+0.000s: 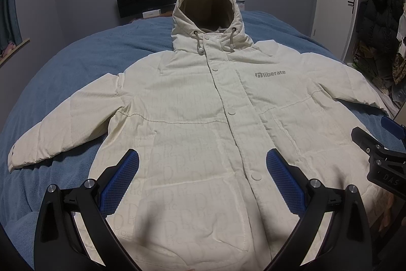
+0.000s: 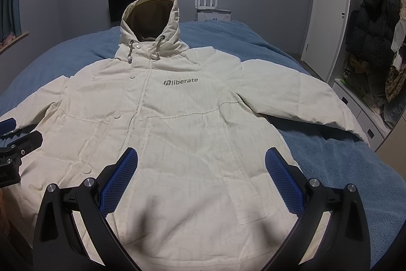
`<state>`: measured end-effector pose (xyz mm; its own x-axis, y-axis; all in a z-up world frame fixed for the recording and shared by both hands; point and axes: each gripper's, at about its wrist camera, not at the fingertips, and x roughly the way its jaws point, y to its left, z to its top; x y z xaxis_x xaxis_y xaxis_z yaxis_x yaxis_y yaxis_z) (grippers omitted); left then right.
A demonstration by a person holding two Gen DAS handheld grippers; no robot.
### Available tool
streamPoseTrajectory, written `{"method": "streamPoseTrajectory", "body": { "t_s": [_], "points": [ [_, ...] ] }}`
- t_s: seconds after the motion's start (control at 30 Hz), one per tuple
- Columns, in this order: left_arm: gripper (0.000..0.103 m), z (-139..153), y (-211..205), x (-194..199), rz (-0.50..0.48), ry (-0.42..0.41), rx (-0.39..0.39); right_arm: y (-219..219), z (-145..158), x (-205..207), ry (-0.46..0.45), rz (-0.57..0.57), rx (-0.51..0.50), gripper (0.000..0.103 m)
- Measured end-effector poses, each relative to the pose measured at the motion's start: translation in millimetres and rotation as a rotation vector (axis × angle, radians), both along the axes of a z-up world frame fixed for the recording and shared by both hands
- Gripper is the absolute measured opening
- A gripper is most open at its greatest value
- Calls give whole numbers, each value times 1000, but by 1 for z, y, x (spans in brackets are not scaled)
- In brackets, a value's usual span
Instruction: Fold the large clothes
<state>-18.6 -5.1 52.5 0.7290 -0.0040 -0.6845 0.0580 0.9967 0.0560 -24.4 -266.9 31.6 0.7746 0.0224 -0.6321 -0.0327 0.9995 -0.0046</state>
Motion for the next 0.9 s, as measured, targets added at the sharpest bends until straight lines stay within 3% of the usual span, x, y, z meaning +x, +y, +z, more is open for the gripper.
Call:
{"method": "streamPoseTrajectory", "body": {
  "t_s": [0.7, 0.9],
  "points": [
    [97, -4, 1, 1, 0, 7, 0, -1, -4, 1, 11, -3, -9, 97],
    [97, -8, 4, 2, 15, 9, 18, -7, -4, 7, 25, -70, -50, 97]
  ]
}}
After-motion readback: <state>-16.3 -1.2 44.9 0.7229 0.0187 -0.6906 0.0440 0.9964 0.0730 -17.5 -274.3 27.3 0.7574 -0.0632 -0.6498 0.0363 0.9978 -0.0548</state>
